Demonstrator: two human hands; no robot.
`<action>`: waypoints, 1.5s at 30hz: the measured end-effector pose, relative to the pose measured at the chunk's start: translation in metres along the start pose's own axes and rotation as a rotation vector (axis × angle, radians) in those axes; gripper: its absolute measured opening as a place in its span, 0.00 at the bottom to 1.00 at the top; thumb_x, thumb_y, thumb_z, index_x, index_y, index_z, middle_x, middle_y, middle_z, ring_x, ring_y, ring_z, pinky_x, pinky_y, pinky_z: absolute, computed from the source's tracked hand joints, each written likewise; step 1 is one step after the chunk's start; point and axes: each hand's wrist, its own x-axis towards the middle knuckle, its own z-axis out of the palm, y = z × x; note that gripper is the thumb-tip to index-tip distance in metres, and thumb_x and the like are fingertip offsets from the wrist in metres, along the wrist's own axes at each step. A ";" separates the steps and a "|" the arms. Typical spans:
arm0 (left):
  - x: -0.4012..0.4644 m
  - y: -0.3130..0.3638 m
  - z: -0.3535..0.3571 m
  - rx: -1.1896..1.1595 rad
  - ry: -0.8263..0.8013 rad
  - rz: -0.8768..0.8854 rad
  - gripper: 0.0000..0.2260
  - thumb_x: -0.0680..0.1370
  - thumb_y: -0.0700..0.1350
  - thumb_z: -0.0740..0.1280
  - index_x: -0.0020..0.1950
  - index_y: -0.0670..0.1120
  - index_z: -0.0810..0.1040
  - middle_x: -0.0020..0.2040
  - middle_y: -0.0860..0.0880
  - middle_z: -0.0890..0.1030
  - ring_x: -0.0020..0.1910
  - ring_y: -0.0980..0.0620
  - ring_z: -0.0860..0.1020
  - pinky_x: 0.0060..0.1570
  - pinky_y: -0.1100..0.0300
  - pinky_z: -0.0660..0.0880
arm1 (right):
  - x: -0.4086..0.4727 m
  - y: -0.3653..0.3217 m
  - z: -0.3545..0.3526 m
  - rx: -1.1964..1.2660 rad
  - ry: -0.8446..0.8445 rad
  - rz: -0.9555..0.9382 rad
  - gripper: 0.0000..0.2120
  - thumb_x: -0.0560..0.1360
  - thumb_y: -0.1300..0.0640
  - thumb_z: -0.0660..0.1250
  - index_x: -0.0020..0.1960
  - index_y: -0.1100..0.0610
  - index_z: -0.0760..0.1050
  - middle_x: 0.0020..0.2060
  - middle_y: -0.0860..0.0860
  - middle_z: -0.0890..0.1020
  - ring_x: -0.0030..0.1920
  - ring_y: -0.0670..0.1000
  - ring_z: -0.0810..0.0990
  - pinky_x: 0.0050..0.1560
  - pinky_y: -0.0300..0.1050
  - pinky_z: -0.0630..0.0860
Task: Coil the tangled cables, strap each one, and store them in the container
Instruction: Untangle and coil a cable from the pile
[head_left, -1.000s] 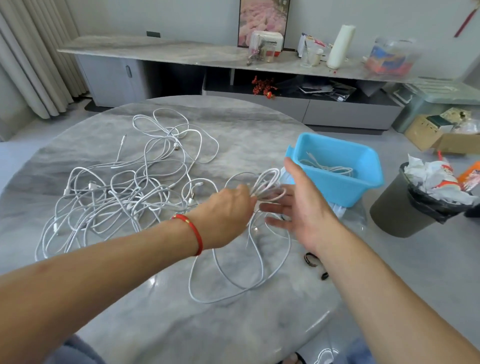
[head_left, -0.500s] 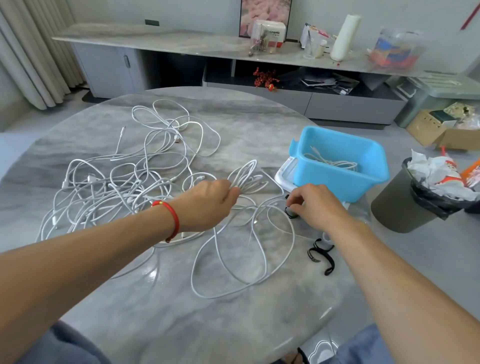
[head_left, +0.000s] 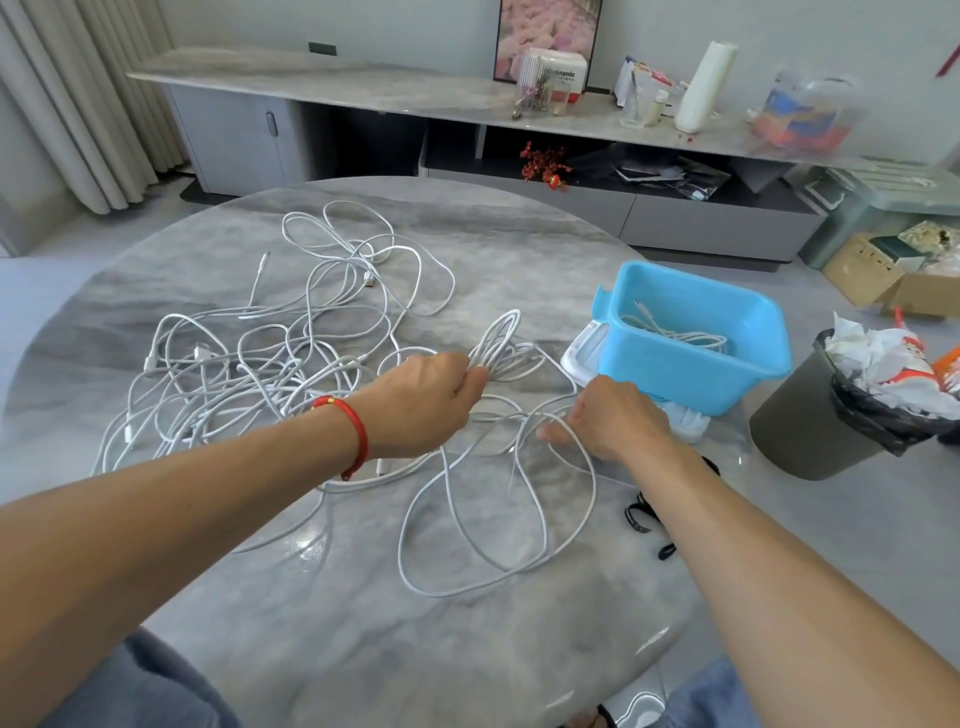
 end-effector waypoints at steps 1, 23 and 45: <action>-0.001 0.000 -0.001 -0.007 0.006 0.002 0.19 0.85 0.52 0.53 0.50 0.38 0.73 0.48 0.37 0.81 0.48 0.35 0.78 0.54 0.45 0.74 | 0.000 0.000 0.001 -0.003 -0.011 0.003 0.24 0.66 0.34 0.77 0.36 0.54 0.74 0.35 0.49 0.80 0.38 0.52 0.79 0.33 0.44 0.69; -0.009 0.014 -0.002 0.052 0.065 0.137 0.11 0.85 0.46 0.57 0.49 0.40 0.72 0.45 0.36 0.81 0.45 0.34 0.77 0.48 0.46 0.72 | -0.098 -0.055 -0.048 0.858 0.161 -0.615 0.05 0.84 0.54 0.63 0.50 0.54 0.73 0.30 0.47 0.77 0.28 0.44 0.72 0.33 0.39 0.69; -0.016 0.013 -0.017 -0.807 -0.275 0.073 0.14 0.85 0.49 0.58 0.44 0.42 0.68 0.31 0.51 0.62 0.27 0.54 0.56 0.25 0.63 0.58 | -0.105 -0.066 -0.029 1.250 0.241 -0.179 0.07 0.77 0.52 0.73 0.42 0.54 0.82 0.30 0.52 0.85 0.22 0.47 0.74 0.20 0.39 0.68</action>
